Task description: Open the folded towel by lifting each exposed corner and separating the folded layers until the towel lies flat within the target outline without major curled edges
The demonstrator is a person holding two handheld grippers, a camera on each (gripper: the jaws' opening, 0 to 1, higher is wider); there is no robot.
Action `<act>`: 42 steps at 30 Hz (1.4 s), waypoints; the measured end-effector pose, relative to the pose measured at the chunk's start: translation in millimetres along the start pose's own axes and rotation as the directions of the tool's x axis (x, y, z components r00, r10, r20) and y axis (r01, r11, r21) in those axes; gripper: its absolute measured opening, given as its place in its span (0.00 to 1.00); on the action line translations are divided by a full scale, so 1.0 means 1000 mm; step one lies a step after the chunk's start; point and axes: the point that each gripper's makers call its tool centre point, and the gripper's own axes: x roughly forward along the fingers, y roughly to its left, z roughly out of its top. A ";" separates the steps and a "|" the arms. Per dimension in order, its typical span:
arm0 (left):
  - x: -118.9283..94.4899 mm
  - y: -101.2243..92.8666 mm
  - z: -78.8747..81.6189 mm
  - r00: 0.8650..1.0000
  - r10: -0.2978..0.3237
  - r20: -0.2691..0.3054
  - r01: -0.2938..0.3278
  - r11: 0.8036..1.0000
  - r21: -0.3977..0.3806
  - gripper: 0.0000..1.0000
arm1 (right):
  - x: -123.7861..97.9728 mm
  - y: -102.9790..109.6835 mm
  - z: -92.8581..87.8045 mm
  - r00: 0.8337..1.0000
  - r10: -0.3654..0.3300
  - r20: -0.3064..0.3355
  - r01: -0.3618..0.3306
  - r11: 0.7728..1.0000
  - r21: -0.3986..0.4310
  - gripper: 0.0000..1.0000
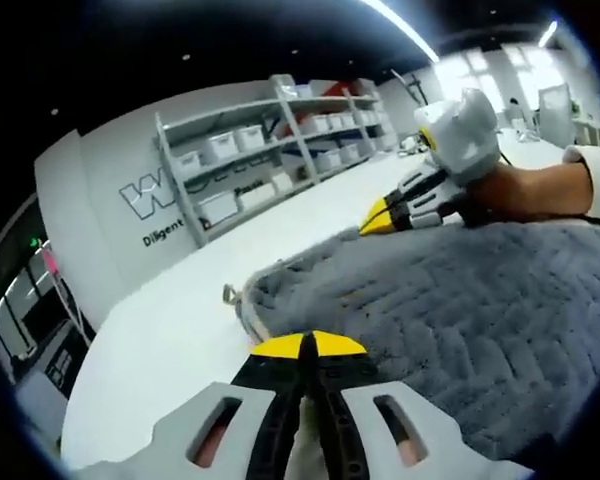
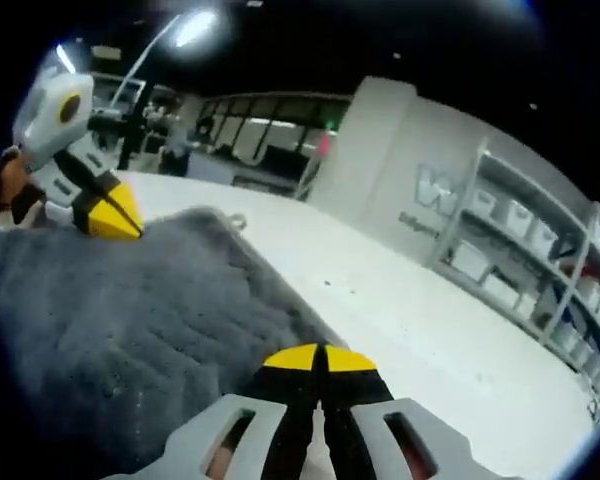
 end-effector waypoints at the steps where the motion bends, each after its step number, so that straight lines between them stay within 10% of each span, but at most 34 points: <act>1: -0.001 0.000 0.001 1.000 0.002 0.003 -0.002 1.000 -0.003 0.02 | -0.001 0.000 0.001 1.000 0.005 0.015 -0.005 1.000 -0.006 0.00; 20: -0.009 0.015 -0.007 0.999 -0.014 0.036 0.023 0.964 -0.263 0.30 | -0.024 -0.007 0.021 0.988 0.040 0.150 -0.057 0.993 0.106 0.11; 34: -0.010 0.002 -0.009 0.997 -0.061 0.036 0.070 0.946 -0.317 0.25 | -0.073 0.056 0.056 0.921 0.248 0.301 -0.325 0.915 0.240 0.20; 42: -0.007 0.001 -0.012 0.995 -0.093 0.031 0.097 0.909 -0.406 0.21 | -0.078 0.087 0.053 0.909 0.319 0.269 -0.370 0.914 0.166 0.22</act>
